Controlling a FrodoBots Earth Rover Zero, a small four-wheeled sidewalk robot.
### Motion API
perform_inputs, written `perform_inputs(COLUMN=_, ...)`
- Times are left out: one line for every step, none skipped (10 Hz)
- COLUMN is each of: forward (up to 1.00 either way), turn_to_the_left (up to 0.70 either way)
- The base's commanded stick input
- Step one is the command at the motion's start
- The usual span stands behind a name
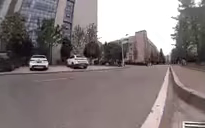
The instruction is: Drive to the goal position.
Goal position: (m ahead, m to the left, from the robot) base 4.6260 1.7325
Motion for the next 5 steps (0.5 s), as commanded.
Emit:
perform_inputs(forward=0.7, turn_to_the_left=-0.14)
perform_inputs(forward=0.7, turn_to_the_left=-0.14)
perform_inputs(forward=0.7, turn_to_the_left=-0.14)
perform_inputs(forward=0.7, turn_to_the_left=-0.14)
perform_inputs(forward=0.7, turn_to_the_left=-0.14)
